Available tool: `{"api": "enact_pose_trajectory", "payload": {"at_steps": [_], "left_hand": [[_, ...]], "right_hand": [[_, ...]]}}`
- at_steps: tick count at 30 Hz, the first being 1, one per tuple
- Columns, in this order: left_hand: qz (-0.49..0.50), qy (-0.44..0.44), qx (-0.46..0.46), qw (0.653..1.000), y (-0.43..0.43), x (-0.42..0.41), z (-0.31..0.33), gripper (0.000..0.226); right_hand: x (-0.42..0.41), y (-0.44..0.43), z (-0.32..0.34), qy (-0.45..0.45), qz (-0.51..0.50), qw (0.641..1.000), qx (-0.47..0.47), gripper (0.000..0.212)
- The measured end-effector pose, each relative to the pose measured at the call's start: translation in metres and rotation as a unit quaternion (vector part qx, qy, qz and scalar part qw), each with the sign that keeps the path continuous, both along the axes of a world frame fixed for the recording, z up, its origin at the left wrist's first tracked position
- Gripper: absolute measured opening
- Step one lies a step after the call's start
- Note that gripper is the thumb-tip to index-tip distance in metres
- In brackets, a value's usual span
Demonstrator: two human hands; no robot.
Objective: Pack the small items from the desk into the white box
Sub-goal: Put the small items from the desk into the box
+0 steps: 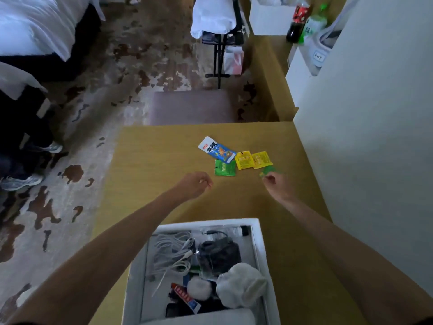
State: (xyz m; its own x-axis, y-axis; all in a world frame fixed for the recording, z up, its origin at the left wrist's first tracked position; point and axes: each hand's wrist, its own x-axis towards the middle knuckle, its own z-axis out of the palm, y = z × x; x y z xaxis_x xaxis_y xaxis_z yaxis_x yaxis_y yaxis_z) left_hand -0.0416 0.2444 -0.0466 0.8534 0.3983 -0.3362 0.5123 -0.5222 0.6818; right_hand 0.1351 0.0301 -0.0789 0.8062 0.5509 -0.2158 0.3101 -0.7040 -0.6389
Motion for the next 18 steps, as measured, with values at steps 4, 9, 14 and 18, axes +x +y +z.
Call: {"api": "enact_pose_trajectory", "payload": {"at_steps": [4,9,14,18], "left_hand": [[-0.04,0.024,0.052,0.998,0.016,0.051,-0.031,0.028],[-0.201,0.108,0.203,0.952,0.013,0.089,-0.064,0.051],[-0.254,0.063,0.303,0.917,0.006,0.092,-0.089,0.052],[-0.255,0.043,0.303,0.917,0.009,0.089,-0.094,0.051]], "right_hand": [[0.027,-0.004,-0.026,0.025,-0.098,0.994,-0.03,0.021],[0.048,-0.002,-0.05,0.01,-0.105,0.987,-0.118,0.044],[0.053,0.003,-0.066,0.012,-0.103,0.986,-0.134,0.063],[0.048,-0.002,-0.068,0.043,-0.114,0.985,-0.12,0.066]]}}
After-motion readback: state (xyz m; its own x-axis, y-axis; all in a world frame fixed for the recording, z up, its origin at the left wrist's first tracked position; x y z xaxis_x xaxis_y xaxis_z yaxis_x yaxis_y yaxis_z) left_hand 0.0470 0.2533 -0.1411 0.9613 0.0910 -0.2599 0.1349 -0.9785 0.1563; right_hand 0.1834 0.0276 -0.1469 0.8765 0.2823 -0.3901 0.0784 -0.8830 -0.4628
